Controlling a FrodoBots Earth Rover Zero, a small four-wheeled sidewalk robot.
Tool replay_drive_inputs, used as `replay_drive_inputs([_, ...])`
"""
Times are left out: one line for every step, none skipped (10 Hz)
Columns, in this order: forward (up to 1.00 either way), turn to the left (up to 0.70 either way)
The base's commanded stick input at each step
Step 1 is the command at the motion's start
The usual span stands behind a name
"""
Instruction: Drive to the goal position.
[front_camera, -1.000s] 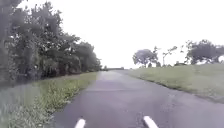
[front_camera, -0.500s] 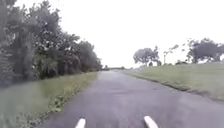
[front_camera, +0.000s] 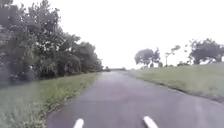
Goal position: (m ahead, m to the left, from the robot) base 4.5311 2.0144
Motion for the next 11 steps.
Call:
replay_drive_inputs([0.7, 0.0])
replay_drive_inputs([0.7, 0.0])
replay_drive_inputs([0.7, 0.0])
replay_drive_inputs([0.7, 0.0])
replay_drive_inputs([0.7, 0.0])
replay_drive_inputs([0.7, 0.0])
replay_drive_inputs([0.7, 0.0])
replay_drive_inputs([0.7, 0.0])
replay_drive_inputs([0.7, 0.0])
replay_drive_inputs([0.7, 0.0])
replay_drive_inputs([0.7, 0.0])
